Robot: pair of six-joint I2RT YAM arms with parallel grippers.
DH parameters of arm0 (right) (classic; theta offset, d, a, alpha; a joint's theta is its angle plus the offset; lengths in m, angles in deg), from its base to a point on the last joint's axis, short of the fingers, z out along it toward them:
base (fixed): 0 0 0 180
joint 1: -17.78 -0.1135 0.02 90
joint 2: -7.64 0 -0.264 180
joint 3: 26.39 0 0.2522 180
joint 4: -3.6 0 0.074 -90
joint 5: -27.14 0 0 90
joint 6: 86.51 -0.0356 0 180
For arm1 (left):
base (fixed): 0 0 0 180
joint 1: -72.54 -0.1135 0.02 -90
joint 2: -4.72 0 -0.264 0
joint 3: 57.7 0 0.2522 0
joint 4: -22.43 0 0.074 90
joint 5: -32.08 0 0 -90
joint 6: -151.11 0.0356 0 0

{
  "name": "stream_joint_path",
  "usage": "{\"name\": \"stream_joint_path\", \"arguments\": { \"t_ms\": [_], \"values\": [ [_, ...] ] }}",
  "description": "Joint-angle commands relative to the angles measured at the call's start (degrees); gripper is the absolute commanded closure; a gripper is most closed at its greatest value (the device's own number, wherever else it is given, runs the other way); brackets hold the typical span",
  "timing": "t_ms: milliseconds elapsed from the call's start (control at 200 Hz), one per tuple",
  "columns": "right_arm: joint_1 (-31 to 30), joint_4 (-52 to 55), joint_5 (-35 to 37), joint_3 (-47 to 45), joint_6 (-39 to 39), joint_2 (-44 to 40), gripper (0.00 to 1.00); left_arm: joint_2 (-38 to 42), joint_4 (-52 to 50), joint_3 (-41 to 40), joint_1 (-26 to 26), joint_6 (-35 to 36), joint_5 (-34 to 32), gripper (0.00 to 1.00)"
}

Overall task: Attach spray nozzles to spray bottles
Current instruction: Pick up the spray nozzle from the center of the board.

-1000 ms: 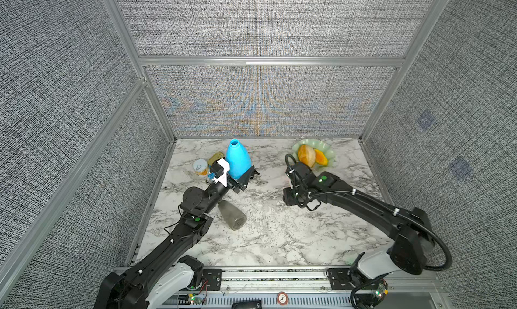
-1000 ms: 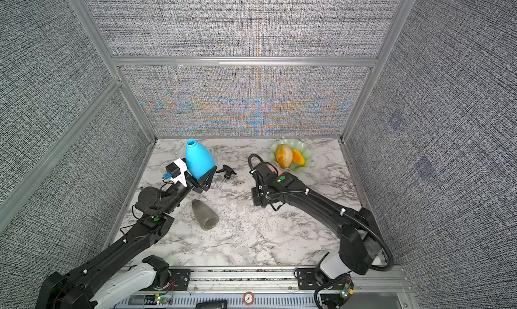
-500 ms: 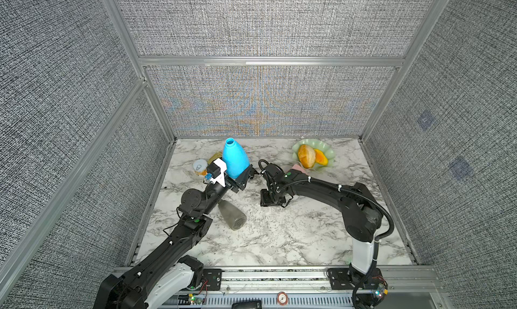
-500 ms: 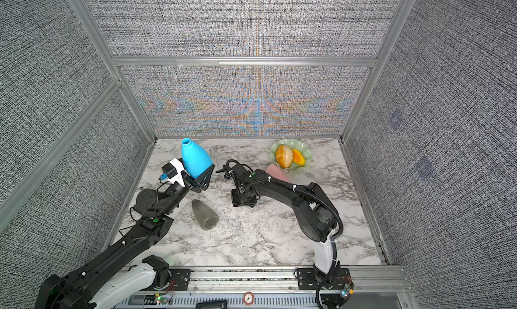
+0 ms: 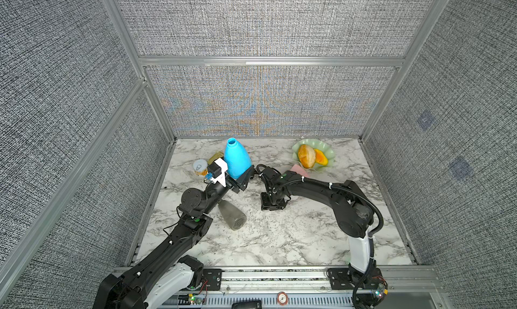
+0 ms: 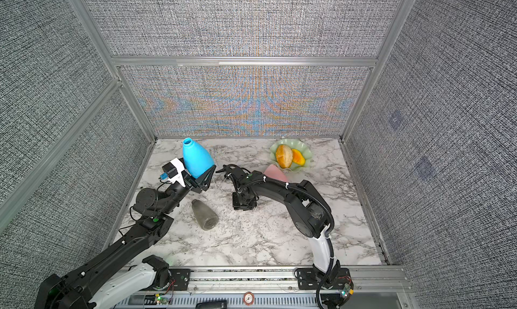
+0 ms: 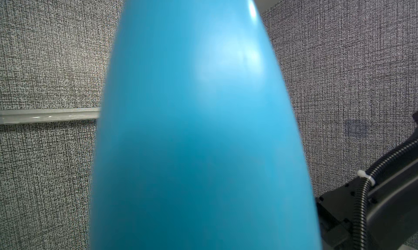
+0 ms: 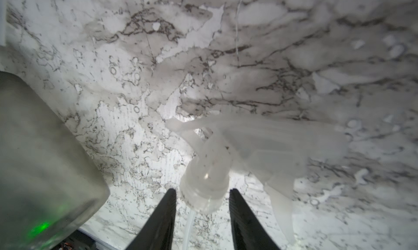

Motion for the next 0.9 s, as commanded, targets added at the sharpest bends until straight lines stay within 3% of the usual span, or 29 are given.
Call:
{"name": "stream_joint_path", "arguments": {
  "t_ms": [0, 370, 895],
  "values": [
    [0.27, 0.26, -1.19, 0.8, -1.59, 0.89, 0.57, 0.12, 0.11, 0.14, 0.17, -0.45, 0.74, 0.24],
    [2.16, 3.4, 1.92, 1.7, 0.39, 3.21, 0.57, 0.52, -1.04, 0.48, 0.59, 0.52, 1.26, 0.24],
    [3.03, 13.33, 6.91, 0.41, 11.72, 0.87, 0.56, 0.21, -1.56, 0.61, 1.45, 1.2, 1.53, 0.24]
  ]
}}
